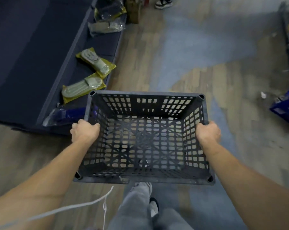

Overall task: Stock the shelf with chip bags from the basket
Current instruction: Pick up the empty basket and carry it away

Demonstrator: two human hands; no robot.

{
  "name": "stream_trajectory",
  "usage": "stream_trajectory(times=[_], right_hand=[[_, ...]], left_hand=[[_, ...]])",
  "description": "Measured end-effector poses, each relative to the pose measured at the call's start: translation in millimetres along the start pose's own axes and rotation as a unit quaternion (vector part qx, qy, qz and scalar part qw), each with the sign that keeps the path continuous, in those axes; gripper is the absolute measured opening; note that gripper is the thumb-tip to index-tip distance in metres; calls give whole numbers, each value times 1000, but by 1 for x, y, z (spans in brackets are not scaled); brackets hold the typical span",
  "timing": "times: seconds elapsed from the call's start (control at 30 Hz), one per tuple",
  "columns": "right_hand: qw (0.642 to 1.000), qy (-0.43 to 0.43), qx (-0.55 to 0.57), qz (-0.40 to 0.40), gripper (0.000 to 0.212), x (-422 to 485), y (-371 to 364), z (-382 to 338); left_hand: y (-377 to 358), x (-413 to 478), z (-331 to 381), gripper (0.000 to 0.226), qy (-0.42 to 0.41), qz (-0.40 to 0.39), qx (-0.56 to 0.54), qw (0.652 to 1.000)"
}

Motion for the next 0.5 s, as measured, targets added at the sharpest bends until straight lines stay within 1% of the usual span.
stream_trajectory(times=[0.07,0.2,0.33,0.5], right_hand=[[1000,-15,16,14,44,20,14,-6],[997,-45,48,31,50,66,38,-14],[993,-75,74,45,39,111,67,-27],[990,-92,101,36,37,188,105,-48]], left_hand=[[-3,11,41,64,-22,-11,13,1000],[-10,31,122,64,-59,-18,41,997],[-23,47,204,63,-92,-29,69,993],[-43,63,310,62,-103,-29,84,991]])
Point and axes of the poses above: each hand's wrist, its own x-axis towards the middle knuckle, its own y-axis out of the back of the hand, z = x × y, the point moved 6 cm from there along x, towards the middle knuckle, and after that the axes turned 10 degrees about -z, right-handed, at the moved point
